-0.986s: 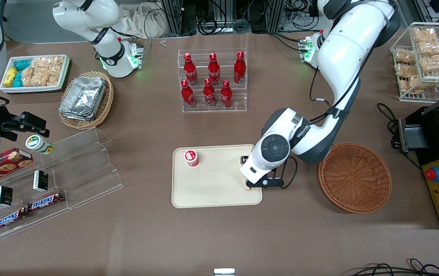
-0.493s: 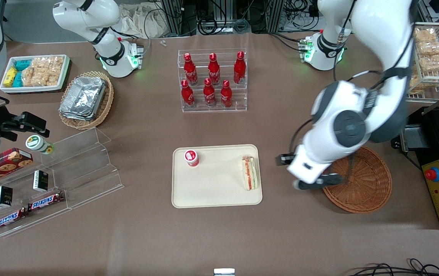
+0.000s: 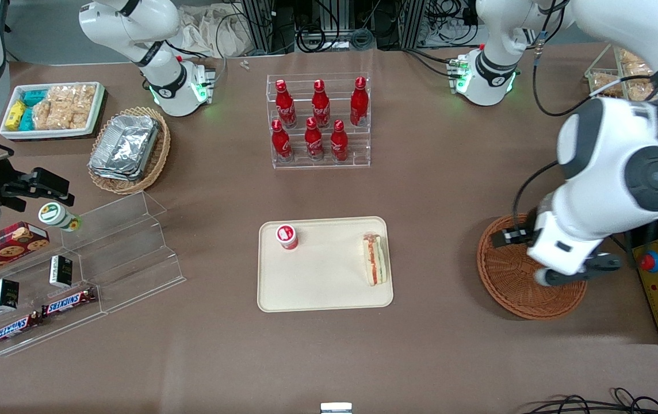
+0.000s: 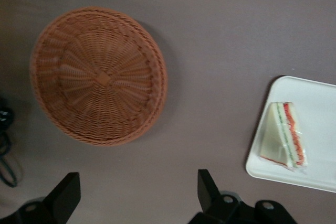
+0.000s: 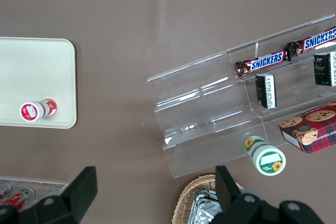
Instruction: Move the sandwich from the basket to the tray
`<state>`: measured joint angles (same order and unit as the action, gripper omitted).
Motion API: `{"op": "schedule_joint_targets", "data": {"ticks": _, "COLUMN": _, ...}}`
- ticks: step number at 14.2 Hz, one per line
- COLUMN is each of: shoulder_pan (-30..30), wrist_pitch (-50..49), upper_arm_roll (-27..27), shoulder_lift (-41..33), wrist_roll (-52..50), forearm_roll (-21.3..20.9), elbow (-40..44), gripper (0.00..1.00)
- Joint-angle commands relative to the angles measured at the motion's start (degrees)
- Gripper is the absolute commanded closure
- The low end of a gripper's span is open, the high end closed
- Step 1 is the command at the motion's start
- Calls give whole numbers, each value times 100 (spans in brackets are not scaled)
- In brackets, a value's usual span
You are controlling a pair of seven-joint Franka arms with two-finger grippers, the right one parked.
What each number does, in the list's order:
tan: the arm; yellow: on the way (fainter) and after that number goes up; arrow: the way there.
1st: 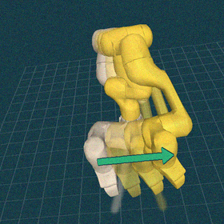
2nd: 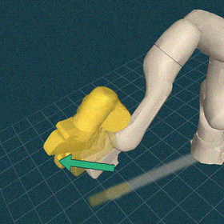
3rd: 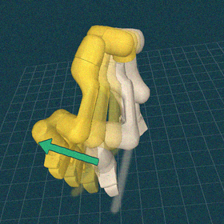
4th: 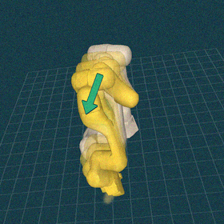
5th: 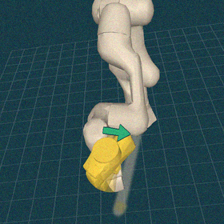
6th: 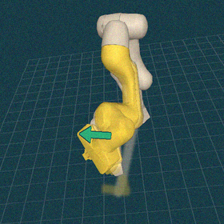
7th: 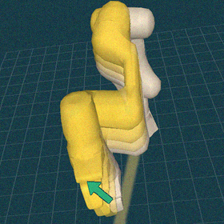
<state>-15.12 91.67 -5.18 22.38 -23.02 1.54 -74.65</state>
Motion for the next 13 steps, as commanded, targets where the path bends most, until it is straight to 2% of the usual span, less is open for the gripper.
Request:
{"op": "schedule_joint_targets", "data": {"ticks": 1, "shoulder_pan": -61, "wrist_pitch": -211, "upper_arm_roll": -203, "shoulder_lift": -347, "wrist_roll": 263, "forearm_roll": 101, "elbow": -129, "gripper": 1}}
{"op": "schedule_joint_targets", "data": {"ticks": 8, "shoulder_pan": -61, "wrist_pitch": -360, "upper_arm_roll": -299, "shoulder_lift": -392, "wrist_roll": 315, "forearm_roll": 4, "elbow": -173, "gripper": 1}}
{"op": "schedule_joint_targets", "data": {"ticks": 11, "shoulder_pan": -105, "wrist_pitch": -360, "upper_arm_roll": -264, "shoulder_lift": -330, "wrist_roll": 324, "forearm_roll": -548, "elbow": -164, "gripper": 1}}
{"op": "schedule_joint_targets", "data": {"ticks": 13, "shoulder_pan": -61, "wrist_pitch": -438, "upper_arm_roll": -290, "shoulder_lift": -357, "wrist_roll": 316, "forearm_roll": -471, "elbow": -138, "gripper": 1}}
